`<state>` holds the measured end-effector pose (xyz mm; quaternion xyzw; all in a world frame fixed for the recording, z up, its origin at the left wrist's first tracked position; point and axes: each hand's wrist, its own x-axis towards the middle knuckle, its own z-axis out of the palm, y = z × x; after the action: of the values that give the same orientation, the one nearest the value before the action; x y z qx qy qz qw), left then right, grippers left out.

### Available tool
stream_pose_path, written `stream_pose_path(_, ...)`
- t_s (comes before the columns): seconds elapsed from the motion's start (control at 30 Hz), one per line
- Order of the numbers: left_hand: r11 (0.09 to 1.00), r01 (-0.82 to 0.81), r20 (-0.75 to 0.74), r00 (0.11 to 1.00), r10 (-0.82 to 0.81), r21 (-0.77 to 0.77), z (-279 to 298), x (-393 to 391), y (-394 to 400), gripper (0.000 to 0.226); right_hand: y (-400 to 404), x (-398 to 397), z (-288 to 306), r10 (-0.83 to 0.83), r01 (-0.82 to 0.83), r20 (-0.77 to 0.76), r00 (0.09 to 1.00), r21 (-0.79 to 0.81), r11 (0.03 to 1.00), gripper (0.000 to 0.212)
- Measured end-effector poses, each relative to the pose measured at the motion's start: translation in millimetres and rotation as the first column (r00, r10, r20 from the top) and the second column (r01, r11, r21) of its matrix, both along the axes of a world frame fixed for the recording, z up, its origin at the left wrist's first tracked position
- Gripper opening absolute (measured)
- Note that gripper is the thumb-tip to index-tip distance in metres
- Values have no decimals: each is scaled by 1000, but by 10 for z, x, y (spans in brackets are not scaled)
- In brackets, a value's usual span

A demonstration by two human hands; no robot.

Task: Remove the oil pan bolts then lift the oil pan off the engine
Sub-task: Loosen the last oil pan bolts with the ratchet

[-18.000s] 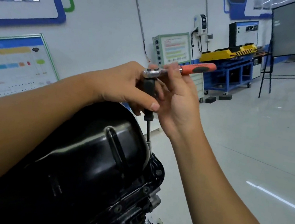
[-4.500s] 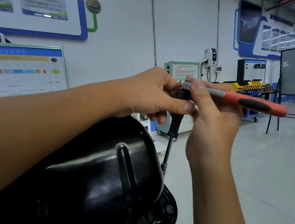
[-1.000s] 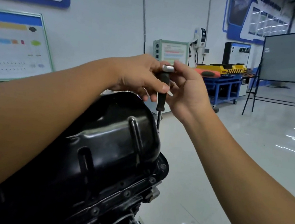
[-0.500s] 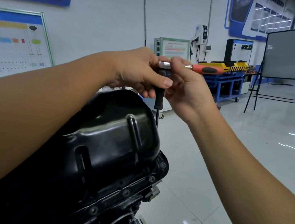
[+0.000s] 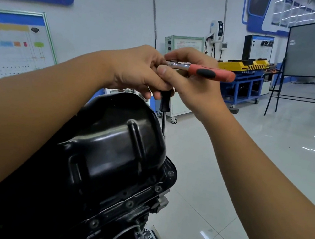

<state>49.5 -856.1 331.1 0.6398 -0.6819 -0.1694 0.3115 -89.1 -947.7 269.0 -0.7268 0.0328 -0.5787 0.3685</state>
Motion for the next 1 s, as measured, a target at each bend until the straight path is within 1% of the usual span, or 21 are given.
stream_pose_path(0.07, 1000, 8, -2, 1000, -8, -10, 7, 15, -4, 10, -25, -12, 9, 23, -23, 0, 1000, 27, 999, 18)
stream_pose_path(0.2, 998, -31, 10, 999, 32, -57, 11, -6, -23, 13, -31, -2, 39, 48, -48, 5, 999, 62, 997, 17)
stream_pose_path(0.33, 991, -80, 63, 994, 87, -104, -10, -38, -83, 17, -20, 37, 47, 109, -113, 47, 993, 104, 988, 14)
stream_pose_path(0.37, 991, -83, 53, 995, 89, -102, -11, -35, -84, 18, -25, 49, 44, 126, -133, 60, 990, 129, 983, 14)
stream_pose_path(0.43, 999, -29, -12, 1000, 28, -40, 4, -9, -64, 15, -24, 66, 32, 172, -184, 82, 982, 186, 965, 14)
stream_pose_path(0.5, 997, 58, -70, 996, -54, 43, 31, 35, -23, 13, -26, 80, 7, 256, -279, 124, 959, 235, 931, 14)
stream_pose_path(0.53, 995, 79, -72, 995, -75, 56, 37, 51, -15, 15, -21, 80, -8, 308, -341, 159, 938, 262, 903, 15)
stream_pose_path(0.6, 998, 68, -46, 997, -67, 19, 35, 44, -24, 12, -11, 93, -37, 371, -426, 227, 901, 293, 856, 15)
stream_pose_path(0.63, 999, 36, -31, 999, -36, -16, 31, 19, -42, 11, -3, 113, -51, 386, -453, 258, 886, 300, 840, 14)
stream_pose_path(0.7, 994, -33, 3, 999, 33, -106, -1, -42, -81, 22, 26, 155, -71, 427, -532, 346, 836, 321, 783, 12)
stream_pose_path(0.77, 990, -43, -1, 999, 43, -136, -25, -66, -102, 27, 35, 201, -96, 424, -577, 427, 799, 346, 740, 15)
stream_pose_path(0.83, 998, -15, -43, 999, 12, -62, -4, -42, -86, 24, 40, 214, -116, 404, -600, 476, 781, 396, 695, 22)
stream_pose_path(0.9, 1000, 1, -73, 997, 0, 19, 28, -1, -48, 29, 30, 223, -143, 389, -601, 484, 784, 437, 669, 27)
stream_pose_path(0.93, 999, 0, -67, 998, 3, 32, 38, 12, -39, 27, 47, 217, -155, 368, -581, 480, 796, 437, 686, 28)
stream_pose_path(0.97, 1000, -4, -51, 999, 6, 24, 40, 5, -35, 21, 56, 221, -167, 324, -527, 464, 824, 418, 740, 29)
stream_pose_path(1.0, 1000, -6, -29, 1000, 7, 2, 34, -14, -39, 16, 61, 230, -175, 243, -421, 433, 868, 385, 821, 29)
